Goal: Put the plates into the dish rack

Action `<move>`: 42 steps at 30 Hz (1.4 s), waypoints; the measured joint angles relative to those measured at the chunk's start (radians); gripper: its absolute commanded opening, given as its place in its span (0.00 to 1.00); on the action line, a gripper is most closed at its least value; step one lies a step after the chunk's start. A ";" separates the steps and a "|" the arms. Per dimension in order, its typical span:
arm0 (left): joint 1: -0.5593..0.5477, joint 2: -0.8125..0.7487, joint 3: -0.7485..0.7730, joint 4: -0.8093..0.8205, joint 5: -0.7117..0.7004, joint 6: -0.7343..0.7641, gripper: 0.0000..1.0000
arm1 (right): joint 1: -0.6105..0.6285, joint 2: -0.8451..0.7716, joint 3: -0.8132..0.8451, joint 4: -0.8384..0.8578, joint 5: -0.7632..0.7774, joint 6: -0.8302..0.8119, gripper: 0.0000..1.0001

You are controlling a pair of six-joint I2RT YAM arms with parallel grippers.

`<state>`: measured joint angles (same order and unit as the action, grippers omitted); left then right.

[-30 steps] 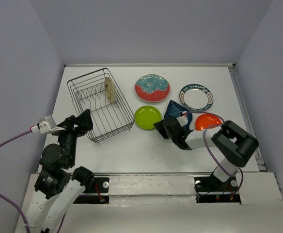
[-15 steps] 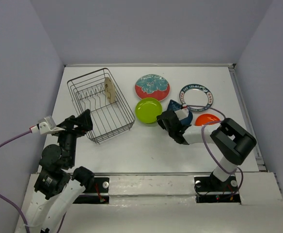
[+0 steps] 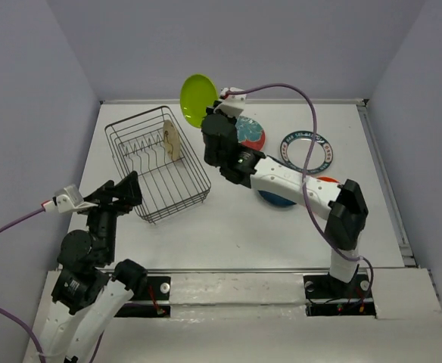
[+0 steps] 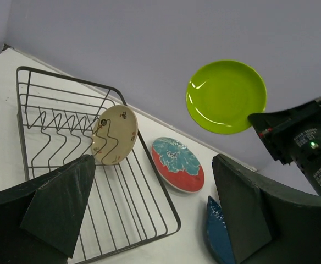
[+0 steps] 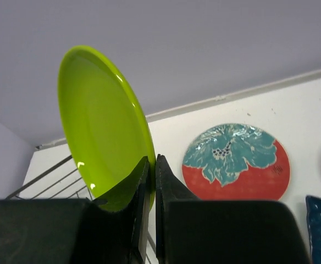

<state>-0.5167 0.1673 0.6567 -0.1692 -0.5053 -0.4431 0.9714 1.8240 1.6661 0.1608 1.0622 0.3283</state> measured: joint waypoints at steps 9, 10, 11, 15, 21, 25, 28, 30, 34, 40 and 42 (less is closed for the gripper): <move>0.000 -0.030 0.000 -0.006 -0.040 0.009 0.99 | 0.078 0.517 0.635 -0.082 0.085 -0.366 0.07; 0.000 -0.034 0.000 -0.008 -0.044 0.009 0.99 | 0.085 0.566 0.695 -0.087 0.090 -0.407 0.07; 0.000 -0.038 0.000 -0.008 -0.049 0.010 0.99 | 0.092 0.629 0.779 -0.095 0.091 -0.449 0.07; -0.001 -0.047 0.000 -0.010 -0.055 0.013 0.99 | 0.110 0.721 0.866 -0.108 0.089 -0.537 0.07; -0.001 -0.048 0.000 -0.015 -0.057 0.015 0.99 | 0.110 0.752 0.905 -0.115 0.086 -0.573 0.07; -0.001 -0.048 0.000 -0.015 -0.057 0.015 0.99 | 0.107 0.788 0.945 -0.109 0.084 -0.580 0.07; -0.001 -0.048 0.000 -0.015 -0.057 0.015 0.99 | 0.105 0.802 0.944 -0.110 0.079 -0.578 0.07; -0.004 -0.048 0.000 -0.015 -0.057 0.015 0.99 | 0.105 0.806 0.942 -0.115 0.074 -0.571 0.06; -0.006 -0.048 0.000 -0.015 -0.057 0.015 0.99 | 0.105 0.808 0.942 -0.119 0.063 -0.556 0.07; -0.010 -0.048 0.000 -0.015 -0.056 0.015 0.99 | 0.105 0.827 0.942 -0.126 0.056 -0.533 0.06; -0.012 -0.048 0.000 -0.015 -0.056 0.015 0.99 | 0.105 0.841 0.941 -0.132 0.056 -0.526 0.07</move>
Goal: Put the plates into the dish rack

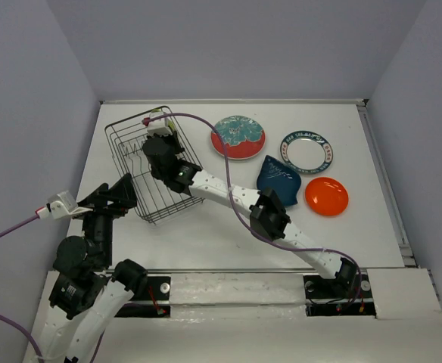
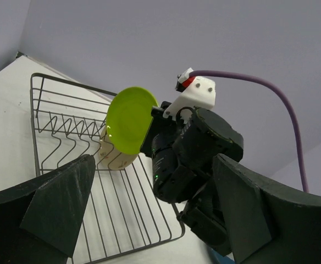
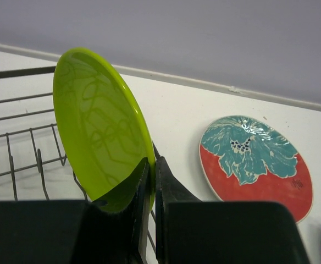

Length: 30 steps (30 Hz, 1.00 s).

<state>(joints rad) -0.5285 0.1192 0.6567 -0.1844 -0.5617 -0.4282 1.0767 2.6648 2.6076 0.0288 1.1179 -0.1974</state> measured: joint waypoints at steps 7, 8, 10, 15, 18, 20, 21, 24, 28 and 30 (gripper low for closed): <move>-0.001 0.000 0.000 0.000 0.000 0.000 0.99 | 0.000 0.026 -0.002 -0.002 0.019 0.015 0.07; -0.001 0.000 0.000 0.000 0.000 0.000 0.99 | 0.000 0.026 -0.002 -0.002 0.025 0.017 0.06; -0.001 0.000 0.000 0.000 0.000 0.000 0.99 | 0.000 0.026 -0.002 0.000 0.034 0.019 0.07; -0.001 0.000 0.000 0.000 0.000 0.000 0.99 | 0.000 0.026 -0.019 0.045 0.057 -0.002 0.07; -0.001 0.000 0.000 0.000 0.000 0.000 0.99 | 0.002 0.021 -0.047 0.081 0.066 -0.010 0.07; -0.001 0.001 0.000 0.000 0.000 0.000 0.99 | 0.005 0.019 -0.060 0.100 0.077 -0.010 0.06; -0.002 0.001 0.000 0.000 0.000 0.000 0.99 | 0.006 0.019 -0.060 0.104 0.080 -0.013 0.06; -0.002 0.002 0.000 0.000 0.001 0.000 0.99 | 0.010 0.019 -0.062 0.110 0.089 -0.020 0.07; -0.002 0.002 0.000 0.000 0.001 0.000 0.99 | 0.018 0.018 -0.087 0.157 0.112 -0.045 0.07; -0.002 0.002 0.000 0.000 0.001 0.000 0.99 | 0.022 0.014 -0.111 0.199 0.126 -0.073 0.07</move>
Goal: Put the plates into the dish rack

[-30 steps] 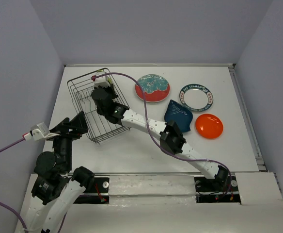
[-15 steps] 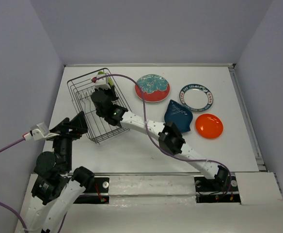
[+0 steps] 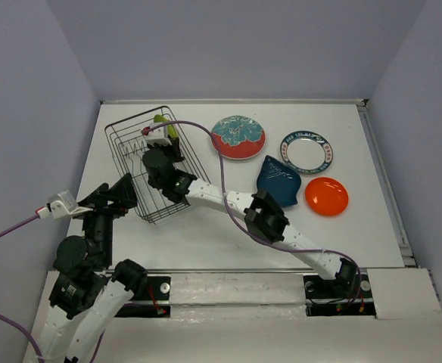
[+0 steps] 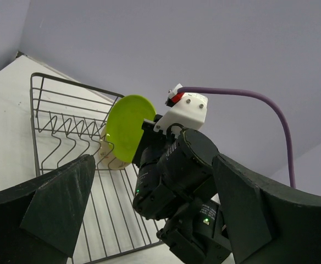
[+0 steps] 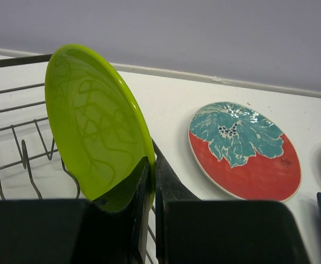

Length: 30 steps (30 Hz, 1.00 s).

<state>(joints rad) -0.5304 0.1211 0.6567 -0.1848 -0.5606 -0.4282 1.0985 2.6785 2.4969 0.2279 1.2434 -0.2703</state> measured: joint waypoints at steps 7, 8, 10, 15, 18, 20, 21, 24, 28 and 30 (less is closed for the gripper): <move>0.000 0.001 0.000 0.000 0.000 0.000 0.99 | 0.012 0.000 -0.040 0.163 0.039 -0.152 0.07; 0.000 0.001 0.000 0.000 0.000 0.000 0.99 | 0.012 0.000 -0.040 0.182 0.042 -0.167 0.07; 0.000 0.001 0.000 0.000 0.000 0.000 0.99 | 0.011 0.000 -0.039 0.220 0.050 -0.196 0.07; 0.000 0.001 0.000 0.000 0.000 0.000 0.99 | 0.009 0.000 -0.037 0.243 0.053 -0.212 0.07; 0.000 0.001 0.000 0.000 0.000 0.000 0.99 | 0.009 0.000 -0.037 0.226 0.047 -0.187 0.07; 0.000 0.001 0.000 0.000 0.000 0.000 0.99 | 0.009 0.000 -0.037 0.200 0.038 -0.156 0.07; 0.000 0.001 0.000 0.000 0.000 0.000 0.99 | 0.009 0.000 -0.037 0.191 0.035 -0.149 0.07; 0.000 0.001 0.000 0.000 0.000 0.000 0.99 | 0.009 0.000 -0.035 0.143 0.019 -0.101 0.07; 0.000 0.001 0.000 0.000 0.000 0.000 0.99 | 0.009 0.000 -0.033 0.089 0.002 -0.048 0.10; 0.000 0.001 0.000 0.000 0.000 0.000 0.99 | 0.009 0.000 -0.031 0.072 -0.003 -0.034 0.31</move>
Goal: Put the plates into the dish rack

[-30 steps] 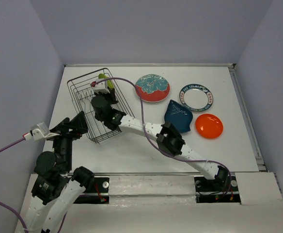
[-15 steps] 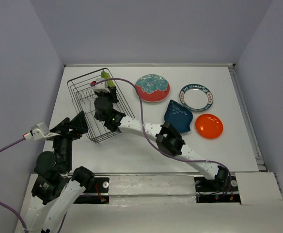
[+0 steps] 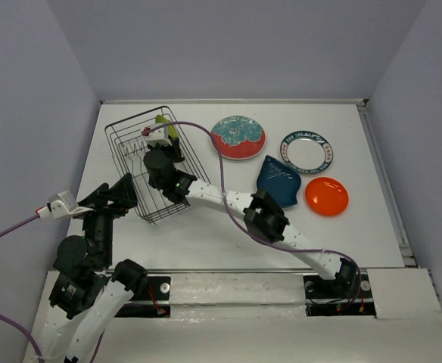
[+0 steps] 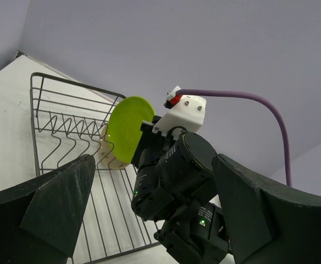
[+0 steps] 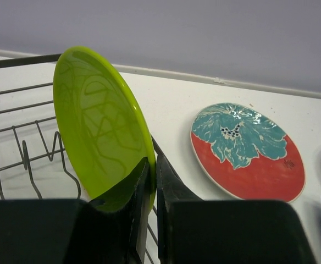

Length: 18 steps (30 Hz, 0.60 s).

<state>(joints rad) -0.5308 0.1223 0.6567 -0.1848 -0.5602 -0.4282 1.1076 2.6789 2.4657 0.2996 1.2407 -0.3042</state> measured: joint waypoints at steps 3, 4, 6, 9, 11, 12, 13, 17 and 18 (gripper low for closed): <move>0.000 0.000 0.000 0.000 0.000 0.000 0.99 | -0.001 0.000 0.000 -0.011 -0.018 0.022 0.60; 0.000 0.000 0.000 0.000 0.000 0.000 0.99 | -0.001 0.000 0.000 -0.010 -0.027 0.029 0.63; 0.000 0.000 0.000 0.000 0.000 0.000 0.99 | -0.001 -0.014 -0.024 -0.021 -0.061 0.045 0.66; 0.000 0.002 0.000 0.000 0.000 0.000 0.99 | -0.001 -0.085 -0.125 -0.068 -0.122 0.097 0.66; 0.000 0.005 0.000 0.000 0.000 0.000 0.99 | -0.002 -0.169 -0.204 -0.154 -0.194 0.172 0.66; 0.000 0.007 0.000 0.000 0.001 0.000 0.99 | -0.010 -0.232 -0.262 -0.200 -0.262 0.225 0.66; 0.000 0.010 0.000 0.000 0.002 0.000 0.99 | -0.013 -0.284 -0.307 -0.223 -0.299 0.257 0.66; 0.000 0.015 0.000 0.000 0.006 0.000 0.99 | -0.059 -0.602 -0.628 -0.277 -0.564 0.431 0.66; 0.000 0.016 0.000 0.000 0.007 0.000 0.99 | -0.084 -0.697 -0.721 -0.288 -0.634 0.478 0.66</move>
<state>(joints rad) -0.5312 0.1379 0.6567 -0.1852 -0.5529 -0.4282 1.0233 1.9820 1.7443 0.0113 0.6064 0.1741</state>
